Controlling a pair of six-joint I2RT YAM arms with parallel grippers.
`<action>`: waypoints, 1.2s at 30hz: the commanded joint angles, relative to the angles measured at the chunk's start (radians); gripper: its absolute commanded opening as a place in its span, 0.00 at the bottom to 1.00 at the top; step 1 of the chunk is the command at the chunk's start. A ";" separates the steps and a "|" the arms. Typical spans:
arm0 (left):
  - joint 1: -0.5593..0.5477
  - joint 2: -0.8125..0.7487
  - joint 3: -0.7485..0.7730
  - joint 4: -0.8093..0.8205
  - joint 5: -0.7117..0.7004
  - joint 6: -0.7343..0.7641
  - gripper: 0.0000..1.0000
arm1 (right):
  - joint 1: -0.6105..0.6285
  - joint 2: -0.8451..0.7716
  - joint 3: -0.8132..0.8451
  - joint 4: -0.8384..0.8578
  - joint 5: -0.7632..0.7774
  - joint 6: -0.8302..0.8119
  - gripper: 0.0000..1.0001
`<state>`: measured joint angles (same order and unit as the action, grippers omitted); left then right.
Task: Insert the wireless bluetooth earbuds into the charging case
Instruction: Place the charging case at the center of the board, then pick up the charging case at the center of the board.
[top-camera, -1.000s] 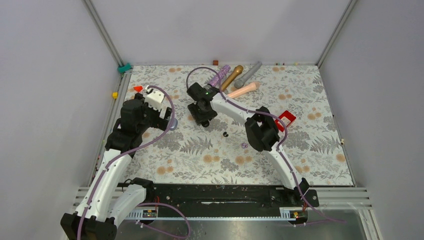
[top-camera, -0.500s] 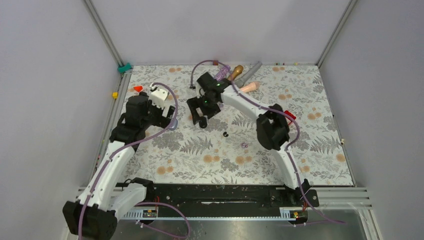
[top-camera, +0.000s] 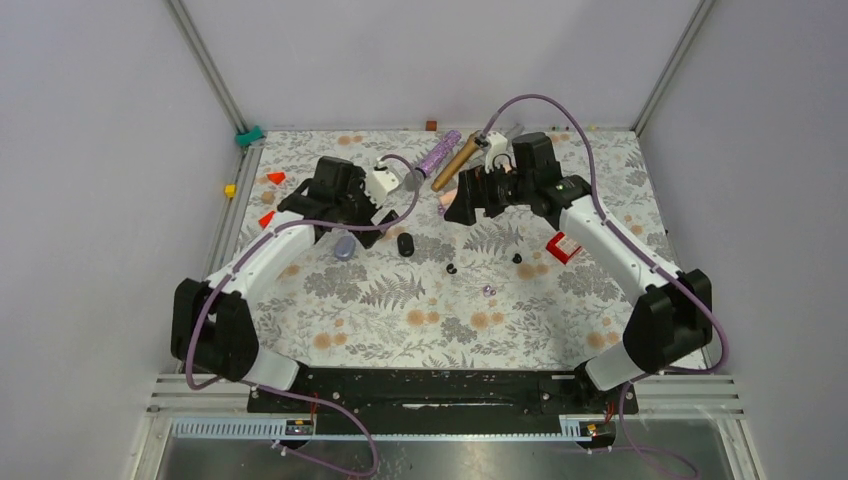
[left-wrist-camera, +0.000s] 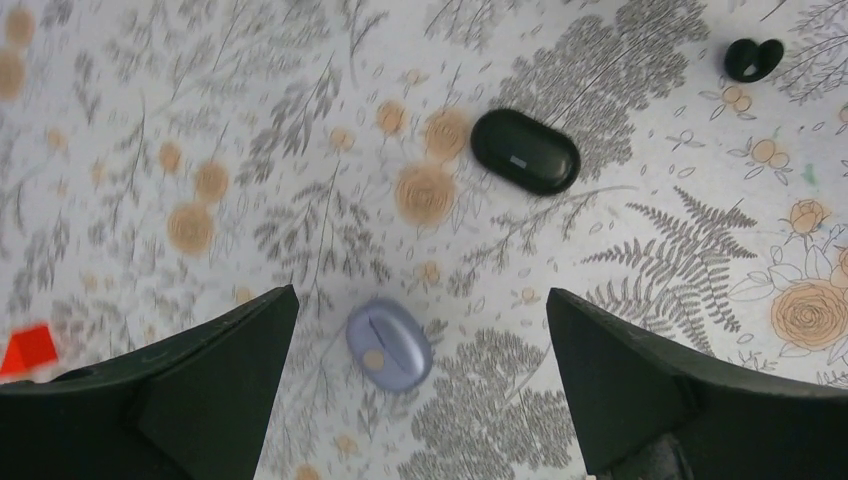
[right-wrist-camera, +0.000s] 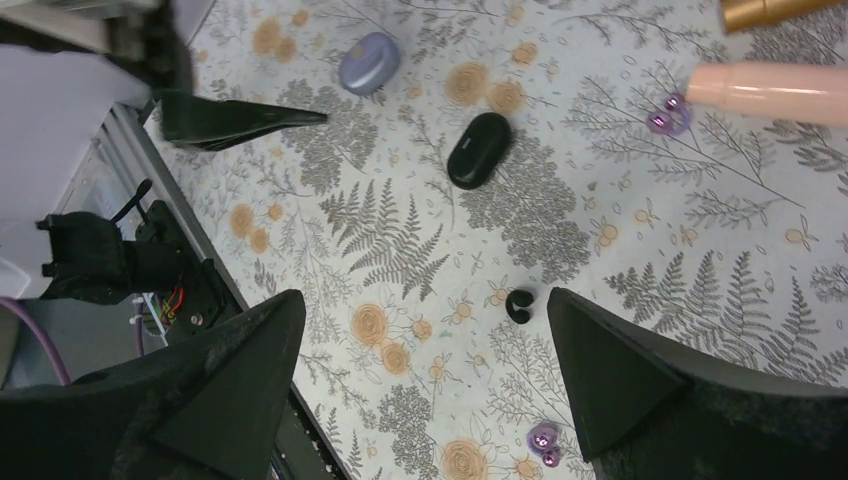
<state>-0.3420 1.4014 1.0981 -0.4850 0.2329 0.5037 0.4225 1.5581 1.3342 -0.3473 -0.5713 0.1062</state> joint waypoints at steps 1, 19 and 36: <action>-0.027 0.120 0.119 -0.007 0.147 0.170 0.99 | 0.009 -0.082 -0.051 0.112 -0.036 -0.035 1.00; -0.114 0.523 0.403 -0.270 0.132 0.329 0.99 | -0.182 -0.190 -0.124 0.277 -0.226 0.165 0.99; -0.136 0.659 0.499 -0.348 0.128 0.301 0.93 | -0.244 -0.223 -0.171 0.399 -0.281 0.256 0.99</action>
<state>-0.4721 2.0491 1.5612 -0.8253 0.3328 0.8074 0.1879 1.3834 1.1652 -0.0204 -0.8124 0.3378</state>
